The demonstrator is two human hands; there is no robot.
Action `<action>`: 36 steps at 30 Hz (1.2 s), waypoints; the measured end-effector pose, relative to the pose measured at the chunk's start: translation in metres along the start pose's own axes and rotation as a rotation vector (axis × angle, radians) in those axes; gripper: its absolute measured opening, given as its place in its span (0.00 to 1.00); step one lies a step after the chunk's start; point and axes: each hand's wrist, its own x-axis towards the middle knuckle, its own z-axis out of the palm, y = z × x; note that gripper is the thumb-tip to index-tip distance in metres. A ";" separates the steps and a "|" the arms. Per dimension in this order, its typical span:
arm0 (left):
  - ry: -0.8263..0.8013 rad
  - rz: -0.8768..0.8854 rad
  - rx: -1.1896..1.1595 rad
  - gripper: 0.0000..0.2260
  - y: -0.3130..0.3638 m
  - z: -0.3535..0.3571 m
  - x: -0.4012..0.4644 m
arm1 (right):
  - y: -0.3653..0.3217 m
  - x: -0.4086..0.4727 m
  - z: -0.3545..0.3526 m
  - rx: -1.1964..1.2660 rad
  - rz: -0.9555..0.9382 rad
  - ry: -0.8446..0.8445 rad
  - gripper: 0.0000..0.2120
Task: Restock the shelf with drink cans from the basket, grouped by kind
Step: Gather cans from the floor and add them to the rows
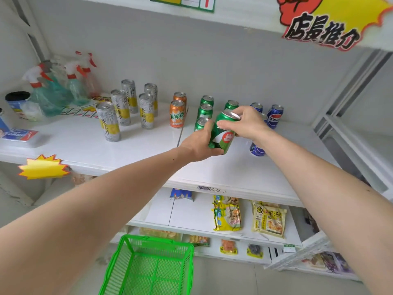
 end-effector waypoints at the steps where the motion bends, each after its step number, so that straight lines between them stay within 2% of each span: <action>1: 0.001 0.006 0.016 0.39 0.001 0.000 0.009 | 0.003 0.009 -0.003 -0.011 0.004 0.009 0.19; 7: 0.039 -0.024 0.146 0.37 -0.006 -0.001 0.052 | 0.023 0.064 -0.011 -0.047 -0.011 0.015 0.21; 10: 0.059 -0.046 0.255 0.32 -0.013 -0.001 0.073 | 0.029 0.092 -0.015 -0.105 -0.031 0.018 0.26; 14: 0.085 -0.100 0.350 0.26 -0.015 -0.001 0.099 | 0.040 0.132 -0.022 -0.183 -0.045 -0.023 0.26; 20: 0.000 -0.149 0.483 0.33 -0.015 0.006 0.131 | 0.074 0.194 -0.021 -0.320 -0.032 -0.064 0.29; 27: -0.062 -0.189 0.568 0.31 -0.030 0.034 0.154 | 0.128 0.239 -0.013 -0.390 -0.023 -0.155 0.28; 36: 0.001 -0.246 0.614 0.24 -0.028 0.038 0.166 | 0.139 0.250 0.006 -0.331 -0.033 -0.214 0.32</action>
